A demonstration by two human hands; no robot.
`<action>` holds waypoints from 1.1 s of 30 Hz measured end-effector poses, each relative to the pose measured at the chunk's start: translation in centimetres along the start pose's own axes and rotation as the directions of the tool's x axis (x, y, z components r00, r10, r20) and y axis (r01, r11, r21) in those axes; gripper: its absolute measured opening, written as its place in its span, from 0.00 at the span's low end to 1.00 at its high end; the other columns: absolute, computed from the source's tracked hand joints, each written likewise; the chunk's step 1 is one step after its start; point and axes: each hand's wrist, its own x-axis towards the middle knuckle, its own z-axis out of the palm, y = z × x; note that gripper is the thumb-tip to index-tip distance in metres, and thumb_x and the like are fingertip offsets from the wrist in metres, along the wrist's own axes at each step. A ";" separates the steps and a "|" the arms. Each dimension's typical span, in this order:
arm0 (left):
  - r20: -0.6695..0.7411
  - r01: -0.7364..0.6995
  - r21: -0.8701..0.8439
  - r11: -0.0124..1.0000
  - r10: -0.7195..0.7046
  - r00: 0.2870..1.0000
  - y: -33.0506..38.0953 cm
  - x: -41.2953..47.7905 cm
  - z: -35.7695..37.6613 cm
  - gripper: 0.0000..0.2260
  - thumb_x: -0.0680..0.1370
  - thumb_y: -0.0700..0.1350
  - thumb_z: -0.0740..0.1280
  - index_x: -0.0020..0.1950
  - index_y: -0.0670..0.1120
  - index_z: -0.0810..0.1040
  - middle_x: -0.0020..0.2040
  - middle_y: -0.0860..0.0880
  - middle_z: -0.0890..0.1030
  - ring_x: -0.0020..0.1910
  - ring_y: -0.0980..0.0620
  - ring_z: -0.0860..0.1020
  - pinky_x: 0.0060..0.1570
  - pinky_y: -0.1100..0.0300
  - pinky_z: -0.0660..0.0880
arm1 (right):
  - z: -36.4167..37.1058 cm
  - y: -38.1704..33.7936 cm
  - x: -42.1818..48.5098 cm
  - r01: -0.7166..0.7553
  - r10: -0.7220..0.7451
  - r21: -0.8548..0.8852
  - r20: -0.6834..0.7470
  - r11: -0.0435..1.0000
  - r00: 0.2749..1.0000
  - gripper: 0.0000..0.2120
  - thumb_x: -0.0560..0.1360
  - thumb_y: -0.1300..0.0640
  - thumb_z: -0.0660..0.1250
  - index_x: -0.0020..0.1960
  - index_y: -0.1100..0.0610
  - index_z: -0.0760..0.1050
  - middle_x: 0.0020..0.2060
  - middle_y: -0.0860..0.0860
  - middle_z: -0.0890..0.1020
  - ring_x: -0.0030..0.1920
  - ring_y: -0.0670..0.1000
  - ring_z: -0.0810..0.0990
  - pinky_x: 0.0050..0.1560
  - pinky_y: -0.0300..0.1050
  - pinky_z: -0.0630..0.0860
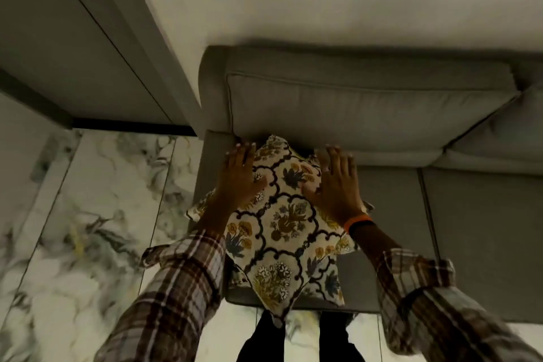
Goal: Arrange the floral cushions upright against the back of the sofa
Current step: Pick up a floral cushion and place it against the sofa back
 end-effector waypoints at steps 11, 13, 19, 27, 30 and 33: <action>0.402 0.585 -0.373 0.721 -0.442 0.802 -2.9 1.0 4.1 0.49 0.69 0.76 0.66 0.83 0.52 0.56 0.80 0.42 0.67 0.76 0.37 0.68 0.77 0.39 0.64 | 7.9 -3.2 -11.9 -0.663 0.715 0.743 0.414 0.092 0.563 0.58 0.70 0.32 0.75 0.87 0.49 0.45 0.85 0.57 0.57 0.83 0.62 0.62 0.82 0.61 0.63; 0.407 0.601 -0.468 0.648 -0.445 0.798 -2.4 1.1 3.4 0.42 0.73 0.69 0.70 0.81 0.49 0.63 0.77 0.41 0.70 0.74 0.38 0.70 0.75 0.44 0.68 | 7.5 -2.8 -11.8 -0.657 0.707 0.753 0.450 0.028 0.545 0.60 0.67 0.31 0.73 0.87 0.49 0.45 0.84 0.57 0.61 0.82 0.61 0.65 0.82 0.61 0.64; 0.493 0.598 -0.634 0.491 -0.339 0.801 1.8 2.0 0.1 0.39 0.65 0.67 0.79 0.70 0.49 0.76 0.63 0.46 0.83 0.55 0.46 0.82 0.63 0.49 0.78 | 4.2 2.6 -9.5 -0.555 0.751 0.832 0.362 0.007 0.552 0.53 0.69 0.28 0.76 0.85 0.43 0.56 0.75 0.50 0.77 0.71 0.55 0.79 0.75 0.63 0.74; 0.448 0.467 -0.769 0.435 -0.154 0.881 19.3 3.5 -0.1 0.50 0.67 0.57 0.81 0.82 0.44 0.58 0.80 0.43 0.64 0.78 0.41 0.65 0.73 0.49 0.66 | -4.8 18.1 -8.8 -0.383 0.808 0.911 0.338 -0.152 0.482 0.34 0.70 0.31 0.78 0.68 0.51 0.82 0.61 0.52 0.88 0.61 0.56 0.87 0.67 0.63 0.81; 0.419 0.419 -0.751 0.511 -0.122 0.900 28.8 4.6 2.3 0.42 0.76 0.50 0.75 0.83 0.44 0.54 0.81 0.45 0.61 0.79 0.43 0.62 0.77 0.48 0.61 | -8.5 26.6 -10.8 -0.339 0.790 0.932 0.301 -0.126 0.534 0.30 0.71 0.33 0.78 0.66 0.50 0.84 0.58 0.52 0.89 0.60 0.56 0.88 0.66 0.64 0.82; 0.398 0.395 -0.764 0.509 -0.110 0.911 37.4 5.8 6.5 0.36 0.76 0.41 0.75 0.80 0.43 0.62 0.78 0.44 0.68 0.78 0.43 0.66 0.75 0.51 0.66 | -10.0 36.7 -12.5 -0.371 0.765 0.929 0.247 -0.011 0.595 0.28 0.78 0.34 0.72 0.71 0.50 0.80 0.60 0.49 0.88 0.61 0.54 0.87 0.69 0.63 0.81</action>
